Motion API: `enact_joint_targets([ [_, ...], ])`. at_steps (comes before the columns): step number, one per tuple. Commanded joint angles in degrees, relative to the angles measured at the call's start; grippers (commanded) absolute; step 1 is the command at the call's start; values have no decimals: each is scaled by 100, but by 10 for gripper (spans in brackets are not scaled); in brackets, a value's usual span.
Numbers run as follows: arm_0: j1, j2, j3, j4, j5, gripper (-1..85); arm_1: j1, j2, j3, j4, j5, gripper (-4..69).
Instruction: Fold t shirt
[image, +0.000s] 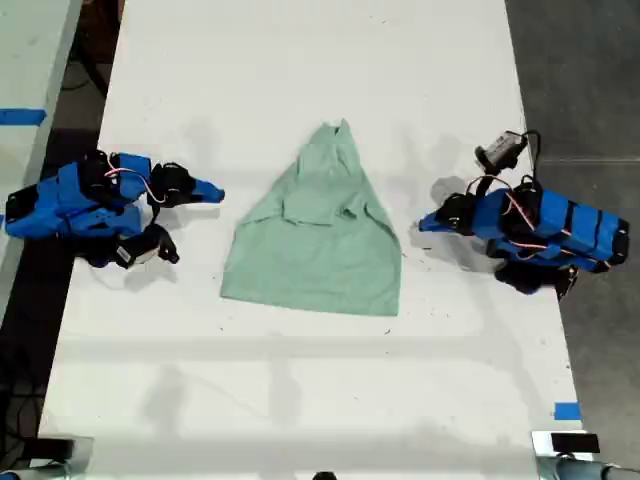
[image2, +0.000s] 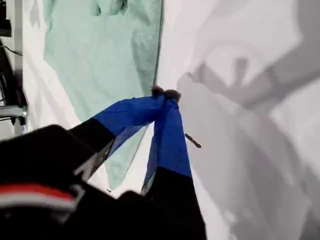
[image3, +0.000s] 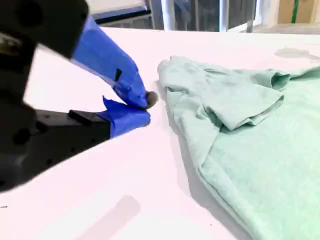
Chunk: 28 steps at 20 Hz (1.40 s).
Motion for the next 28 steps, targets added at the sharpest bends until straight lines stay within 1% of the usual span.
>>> enact_joint_targets([
  [1,-53,44,26,-18,-105,-2,0,35,-686,1055,-1028,-22],
  [5,-62,44,18,-18,-97,-2,0,35,-677,1046,-1063,-22],
  [8,-62,44,18,-9,-105,-2,-70,35,-738,958,-932,-20],
  [9,-62,44,18,-9,-105,-2,-246,-9,-879,958,-773,-19],
  [10,-70,44,18,-9,-105,-2,-598,-185,-1143,1046,-422,-19],
  [11,-97,44,18,-9,-105,-2,-932,-527,-1459,1187,237,-19],
  [12,-123,44,18,-9,-105,-2,-1257,-993,-1793,1028,598,-21],
  [13,-132,44,18,-9,-105,-2,-1441,-1714,-2224,773,756,-22],
  [14,-114,44,18,-9,-105,-2,-1644,-2602,-2716,536,888,29],
  [17,-97,44,18,-9,-114,-2,-2101,-4667,-3850,26,940,256],
  [18,-97,44,18,-9,-114,-2,-2180,-5089,-4025,-114,976,285],
  [20,-97,44,18,-9,-114,-2,-2259,-5862,-4166,-343,1028,288],
  [23,-62,44,18,-9,-114,-2,-2250,-6899,-4034,-492,1389,272],
  [26,-88,44,26,-9,-114,-2,-2101,-7620,-3806,-1143,1204,242],
  [28,-88,44,26,-9,-114,-2,-2057,-7866,-3832,-1371,1116,221],
])
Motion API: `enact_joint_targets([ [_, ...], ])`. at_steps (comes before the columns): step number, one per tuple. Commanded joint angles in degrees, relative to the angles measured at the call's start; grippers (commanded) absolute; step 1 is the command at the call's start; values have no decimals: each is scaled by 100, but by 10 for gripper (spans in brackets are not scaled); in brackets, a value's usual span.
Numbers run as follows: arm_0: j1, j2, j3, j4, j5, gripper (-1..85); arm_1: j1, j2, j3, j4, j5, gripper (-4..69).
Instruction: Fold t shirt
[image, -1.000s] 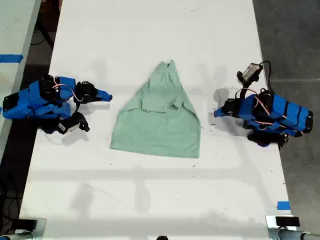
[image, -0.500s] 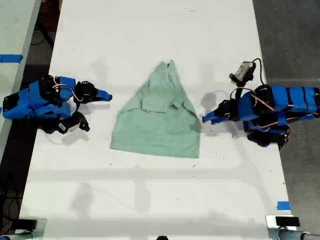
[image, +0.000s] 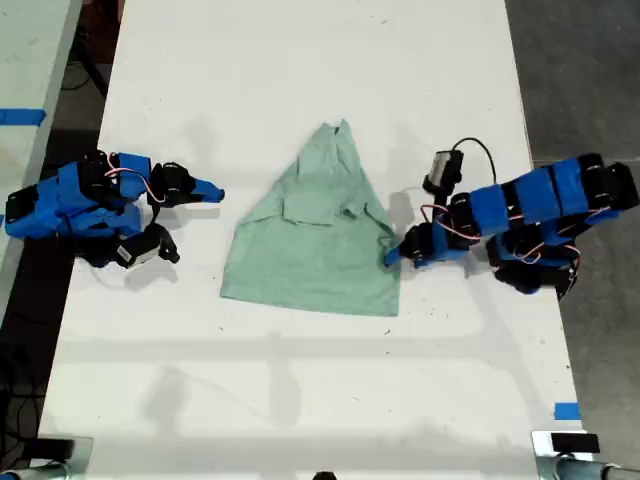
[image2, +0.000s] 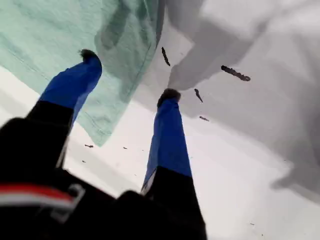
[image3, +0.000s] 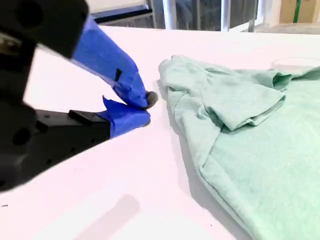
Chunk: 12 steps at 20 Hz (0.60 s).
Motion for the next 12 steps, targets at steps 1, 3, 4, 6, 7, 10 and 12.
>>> enact_joint_targets([
  [1,-70,44,9,-9,-88,-2,123,-237,-53,-413,-149,216],
  [3,-70,44,9,-9,-88,-2,158,-492,-70,-527,-281,214],
  [4,-70,44,9,-9,-88,-2,167,-598,-79,-536,-308,215],
  [6,-62,44,9,-9,-88,-2,167,-721,-114,-615,-404,208],
  [7,-62,44,9,-9,-88,-2,176,-835,-193,-615,-475,202],
  [10,-62,44,9,-9,-88,-2,141,-1345,-606,-527,-738,127],
  [12,-53,44,9,-9,-88,-2,123,-1485,-721,-439,-721,21],
])
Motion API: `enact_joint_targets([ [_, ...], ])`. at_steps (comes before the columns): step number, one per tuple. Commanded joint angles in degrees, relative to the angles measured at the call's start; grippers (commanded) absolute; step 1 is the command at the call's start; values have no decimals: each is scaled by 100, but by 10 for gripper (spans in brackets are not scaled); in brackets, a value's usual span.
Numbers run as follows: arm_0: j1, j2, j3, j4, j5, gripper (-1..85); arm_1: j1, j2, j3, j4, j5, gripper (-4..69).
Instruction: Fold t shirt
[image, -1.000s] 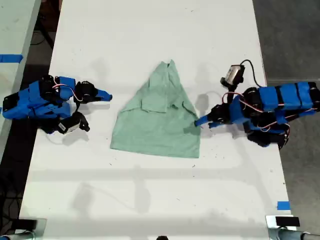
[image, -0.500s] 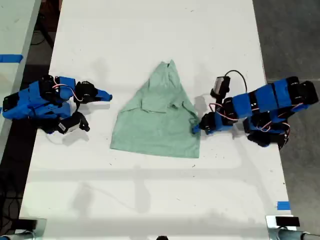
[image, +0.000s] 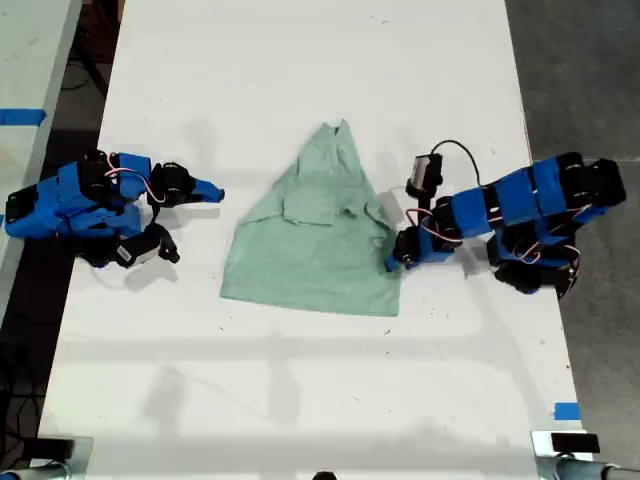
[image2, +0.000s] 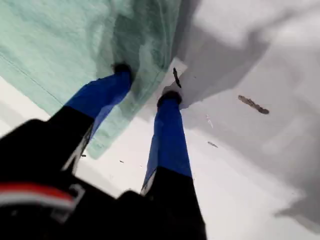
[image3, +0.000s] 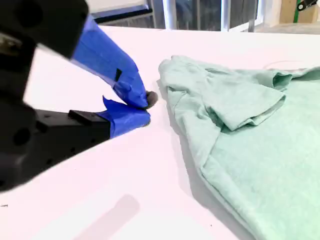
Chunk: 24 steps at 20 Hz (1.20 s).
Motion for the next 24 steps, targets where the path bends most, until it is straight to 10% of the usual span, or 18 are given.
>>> enact_joint_targets([
  [1,-53,44,9,-9,-88,-2,0,-105,-149,88,26,21],
  [8,-62,44,9,-9,-88,-2,35,1758,-343,1327,343,21],
  [12,-62,44,9,-9,-88,-2,53,2514,-782,853,-580,21],
  [17,-70,44,9,-9,-88,-2,-132,650,-2593,519,-1081,21],
  [24,-53,44,0,0,-70,-2,62,-3199,-6785,1811,-1459,140],
])
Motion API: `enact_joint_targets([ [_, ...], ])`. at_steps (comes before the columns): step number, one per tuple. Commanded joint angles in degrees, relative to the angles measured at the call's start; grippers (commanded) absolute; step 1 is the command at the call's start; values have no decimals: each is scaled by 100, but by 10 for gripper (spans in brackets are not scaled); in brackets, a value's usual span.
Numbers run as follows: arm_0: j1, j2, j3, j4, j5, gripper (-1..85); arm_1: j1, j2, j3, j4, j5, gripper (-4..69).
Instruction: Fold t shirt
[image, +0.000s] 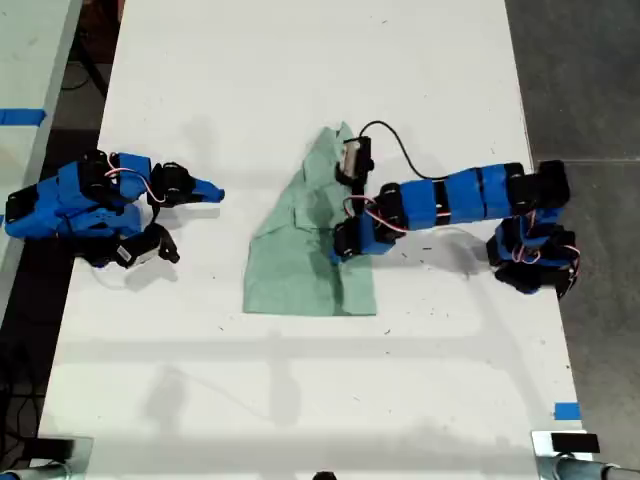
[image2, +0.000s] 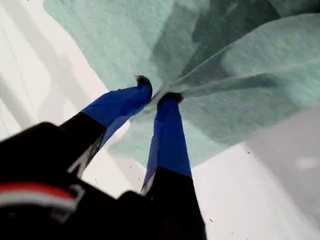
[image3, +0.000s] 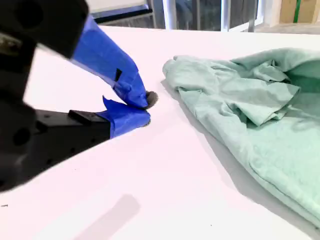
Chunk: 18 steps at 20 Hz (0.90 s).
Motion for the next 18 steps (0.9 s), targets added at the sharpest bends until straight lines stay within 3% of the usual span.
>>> enact_joint_targets([
  [1,-53,44,0,0,-62,-2,149,-237,-1028,413,-97,175],
  [4,-44,44,-9,0,-53,-2,272,378,-659,1160,70,191],
  [5,-44,44,-9,0,-53,-2,325,782,-237,1362,185,39],
  [6,-53,44,-9,0,-53,-2,387,1380,431,1389,334,13],
  [13,-53,44,-9,0,-62,-2,1099,5968,6082,-167,747,14],
  [16,-44,44,-9,0,-79,-2,1292,7233,7770,-896,554,14],
  [18,-35,44,-9,0,-79,-2,1292,8130,8420,-1011,510,14],
])
